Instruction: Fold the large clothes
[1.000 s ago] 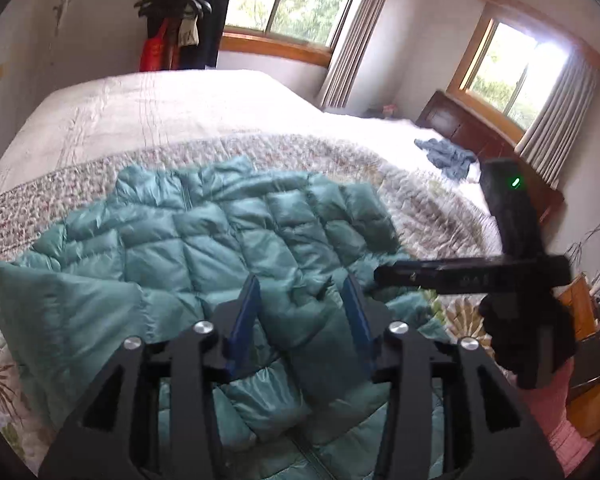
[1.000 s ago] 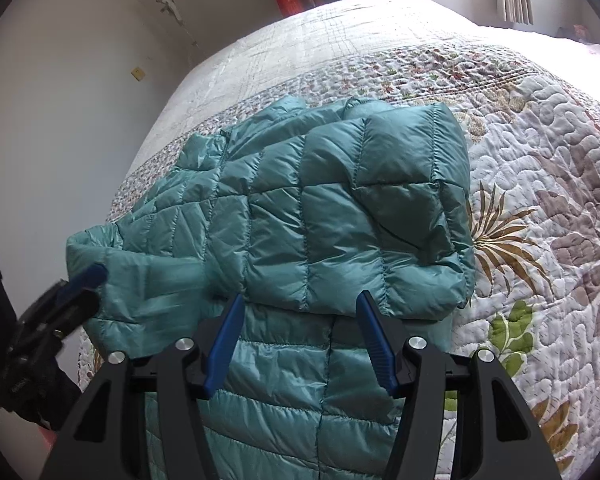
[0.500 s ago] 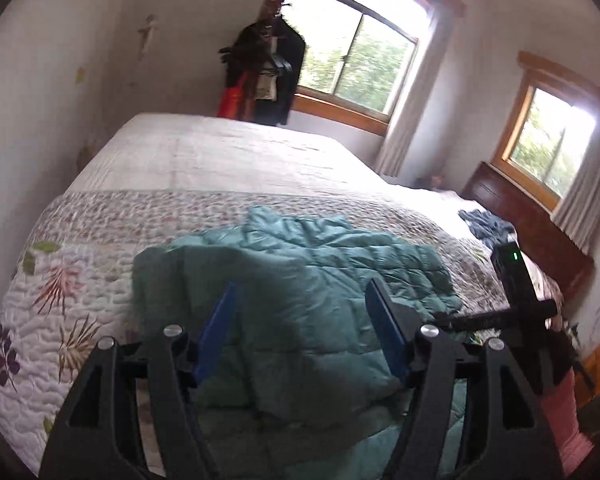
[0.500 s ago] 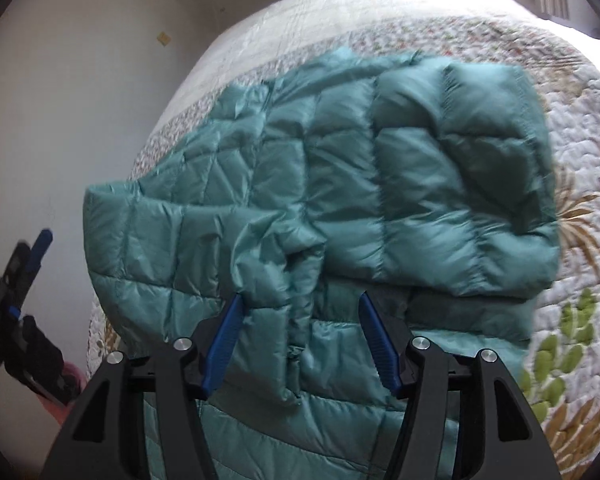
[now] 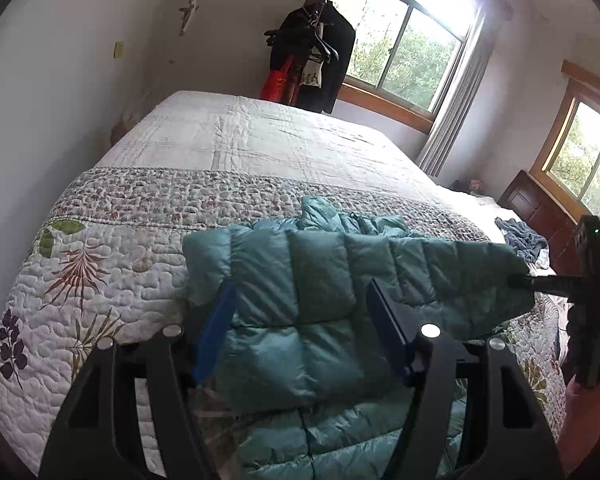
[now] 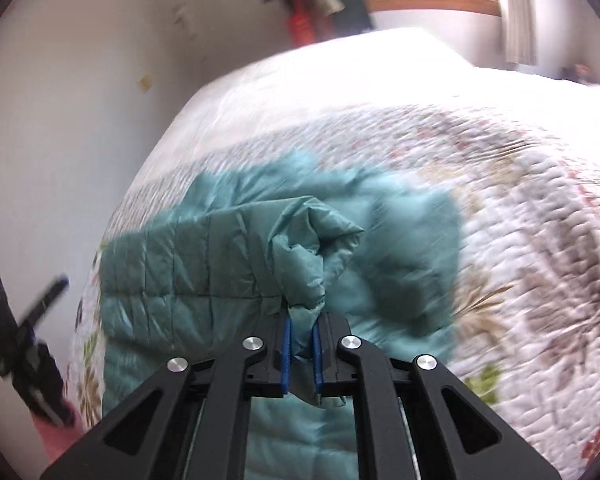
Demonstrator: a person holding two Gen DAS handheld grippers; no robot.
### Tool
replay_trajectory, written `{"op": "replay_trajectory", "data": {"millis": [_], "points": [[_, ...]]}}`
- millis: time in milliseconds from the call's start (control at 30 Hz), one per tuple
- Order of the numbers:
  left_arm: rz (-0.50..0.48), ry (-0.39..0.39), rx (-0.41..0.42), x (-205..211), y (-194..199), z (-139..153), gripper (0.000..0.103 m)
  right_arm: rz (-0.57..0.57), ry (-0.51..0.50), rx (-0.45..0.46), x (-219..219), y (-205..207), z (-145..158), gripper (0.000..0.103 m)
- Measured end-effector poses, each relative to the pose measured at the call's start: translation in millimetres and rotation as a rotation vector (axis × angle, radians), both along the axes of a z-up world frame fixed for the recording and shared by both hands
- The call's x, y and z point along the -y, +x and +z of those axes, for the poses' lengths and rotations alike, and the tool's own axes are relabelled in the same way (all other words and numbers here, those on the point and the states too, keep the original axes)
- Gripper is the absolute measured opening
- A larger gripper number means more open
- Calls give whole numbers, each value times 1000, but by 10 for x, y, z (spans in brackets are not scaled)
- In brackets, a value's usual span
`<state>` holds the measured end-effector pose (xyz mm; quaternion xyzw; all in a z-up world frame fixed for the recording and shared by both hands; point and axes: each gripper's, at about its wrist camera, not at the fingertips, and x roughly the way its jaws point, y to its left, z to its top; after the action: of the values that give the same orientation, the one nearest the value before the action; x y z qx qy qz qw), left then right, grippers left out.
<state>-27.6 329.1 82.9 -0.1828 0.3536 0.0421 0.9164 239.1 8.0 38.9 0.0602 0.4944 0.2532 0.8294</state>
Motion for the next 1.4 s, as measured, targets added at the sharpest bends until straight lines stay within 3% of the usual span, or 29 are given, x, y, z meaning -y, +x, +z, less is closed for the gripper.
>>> {"op": "replay_trajectory", "data": {"millis": [233,333,433,533,633,767,867,1033,1233,1400], "points": [[-5,56,-117,109,445,-411,67,-129,-27,-36,271,430,-376,9],[24,78,-163,82,545,-621,67,-132,-26,-74,325,501,-601,12],[37,93,-182,65,558,-737,69,-115,-55,-54,300,455,-601,16],[55,91,-171,35,498,-669,68,-129,-84,-7,313,365,-455,28],[77,109,-111,72,342,-438,68,-178,-131,114,354,188,-172,34],[63,129,-18,240,167,-136,72,-127,-69,163,313,31,36,34],[9,99,-12,380,176,-119,72,-48,-39,123,151,-11,-15,34],[-24,125,-88,499,328,-414,72,-41,-109,95,9,51,-239,34],[12,140,-193,311,435,-743,71,5,-66,-87,-41,174,-663,33],[46,94,-169,227,337,-572,71,21,-59,-50,-33,76,-525,34]]}}
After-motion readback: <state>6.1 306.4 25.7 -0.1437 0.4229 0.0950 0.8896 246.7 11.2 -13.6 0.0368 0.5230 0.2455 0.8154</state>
